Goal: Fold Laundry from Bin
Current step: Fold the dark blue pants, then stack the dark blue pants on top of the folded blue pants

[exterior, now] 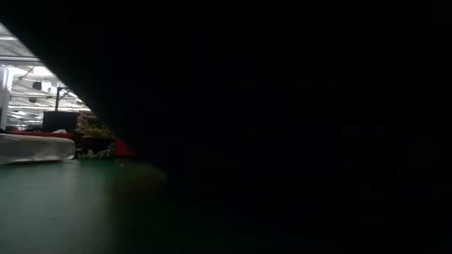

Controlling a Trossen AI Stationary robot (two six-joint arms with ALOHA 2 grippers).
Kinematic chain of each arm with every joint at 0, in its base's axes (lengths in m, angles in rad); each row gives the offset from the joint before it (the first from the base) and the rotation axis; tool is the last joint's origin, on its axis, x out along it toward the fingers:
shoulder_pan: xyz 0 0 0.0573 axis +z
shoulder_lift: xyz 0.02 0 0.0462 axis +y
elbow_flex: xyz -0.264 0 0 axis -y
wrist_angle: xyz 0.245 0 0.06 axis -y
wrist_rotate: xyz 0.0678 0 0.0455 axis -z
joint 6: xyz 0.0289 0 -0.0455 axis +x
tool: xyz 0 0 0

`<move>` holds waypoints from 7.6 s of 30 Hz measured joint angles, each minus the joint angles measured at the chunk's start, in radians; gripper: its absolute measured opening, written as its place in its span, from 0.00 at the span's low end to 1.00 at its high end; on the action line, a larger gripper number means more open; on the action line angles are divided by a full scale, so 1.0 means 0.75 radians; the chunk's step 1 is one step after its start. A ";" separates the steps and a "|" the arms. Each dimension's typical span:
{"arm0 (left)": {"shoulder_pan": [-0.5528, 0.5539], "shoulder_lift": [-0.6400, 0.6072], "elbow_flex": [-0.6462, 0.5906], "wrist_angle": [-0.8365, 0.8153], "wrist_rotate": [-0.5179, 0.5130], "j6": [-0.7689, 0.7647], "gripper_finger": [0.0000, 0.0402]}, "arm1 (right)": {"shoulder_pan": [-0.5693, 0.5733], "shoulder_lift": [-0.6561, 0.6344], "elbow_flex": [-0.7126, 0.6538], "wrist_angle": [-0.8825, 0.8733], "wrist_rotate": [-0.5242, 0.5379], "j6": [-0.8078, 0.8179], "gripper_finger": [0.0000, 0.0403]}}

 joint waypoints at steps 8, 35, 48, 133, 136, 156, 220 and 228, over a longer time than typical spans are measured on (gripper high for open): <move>0.046 -0.161 0.000 -0.001 -0.024 0.007 0.04 | 0.016 -0.002 0.245 -0.363 0.158 -0.002 0.01; 0.778 -0.276 0.004 -0.087 0.410 0.117 0.04 | -0.065 -0.289 0.044 -0.741 0.467 -0.082 0.01; 1.108 -0.169 0.004 -0.184 0.441 0.288 0.04 | -0.081 -0.613 -0.621 -0.739 0.534 0.266 0.01; 0.856 0.151 -0.050 -0.400 0.262 0.496 0.41 | -0.397 -0.372 -0.643 -0.638 0.923 0.099 0.38; 0.856 0.149 -0.036 -0.407 0.261 0.499 0.41 | -0.397 -0.375 -0.643 -0.655 0.890 0.098 0.38; 0.920 0.140 0.268 -0.438 0.259 0.502 0.41 | -0.396 -0.396 -0.387 -0.742 1.072 -0.008 0.38; 0.912 0.006 0.262 -0.480 0.271 0.490 0.41 | -0.395 -0.429 -0.324 -0.731 0.920 -0.169 0.38; 0.886 0.006 0.263 -0.483 0.271 0.490 0.41 | -0.396 -0.717 -0.378 -0.743 0.993 -0.239 0.38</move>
